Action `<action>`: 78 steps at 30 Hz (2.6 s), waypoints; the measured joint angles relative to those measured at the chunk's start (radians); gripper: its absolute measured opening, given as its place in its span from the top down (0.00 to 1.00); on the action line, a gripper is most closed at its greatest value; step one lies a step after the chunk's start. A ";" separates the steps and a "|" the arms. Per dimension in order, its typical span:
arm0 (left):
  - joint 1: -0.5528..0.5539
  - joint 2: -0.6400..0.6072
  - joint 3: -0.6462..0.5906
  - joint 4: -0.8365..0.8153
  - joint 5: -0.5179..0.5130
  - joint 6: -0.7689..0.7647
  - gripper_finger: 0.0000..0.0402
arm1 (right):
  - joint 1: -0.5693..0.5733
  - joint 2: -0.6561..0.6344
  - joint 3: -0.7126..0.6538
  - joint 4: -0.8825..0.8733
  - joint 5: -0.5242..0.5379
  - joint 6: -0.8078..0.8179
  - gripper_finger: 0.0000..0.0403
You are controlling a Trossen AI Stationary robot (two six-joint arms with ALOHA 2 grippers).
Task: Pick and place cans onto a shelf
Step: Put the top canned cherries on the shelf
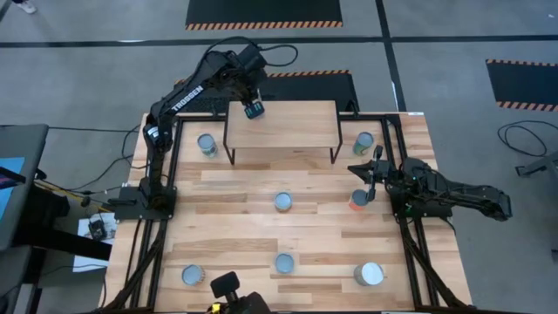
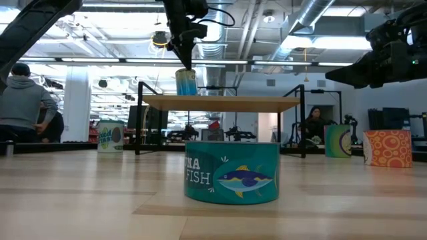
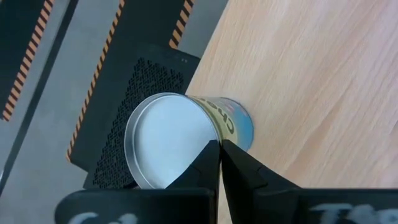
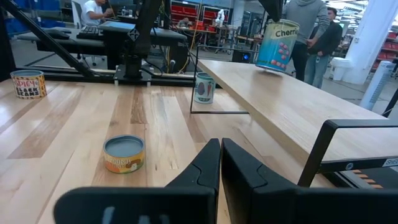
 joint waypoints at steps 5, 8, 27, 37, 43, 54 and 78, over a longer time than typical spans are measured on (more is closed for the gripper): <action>0.000 0.000 0.000 0.018 -0.010 -0.001 1.00 | 0.000 0.000 0.000 0.000 0.000 0.000 0.91; 0.000 0.000 0.000 0.016 -0.026 -0.002 1.00 | 0.000 0.000 0.000 0.000 0.000 0.000 0.91; 0.000 0.001 0.000 0.013 -0.023 -0.003 1.00 | 0.000 0.000 0.000 0.000 0.000 0.000 0.91; -0.001 0.001 0.000 0.014 -0.029 -0.003 1.00 | 0.000 0.000 0.000 0.000 0.000 0.000 0.91; -0.001 0.001 -0.003 0.016 -0.025 -0.003 1.00 | 0.000 0.000 0.000 0.000 0.000 0.000 0.91; -0.022 0.007 -0.118 0.099 -0.024 0.023 1.00 | 0.000 0.000 0.000 0.000 0.000 0.000 0.91; -0.023 0.002 -0.048 0.053 -0.035 0.006 1.00 | 0.000 0.000 0.000 0.000 0.000 0.000 0.91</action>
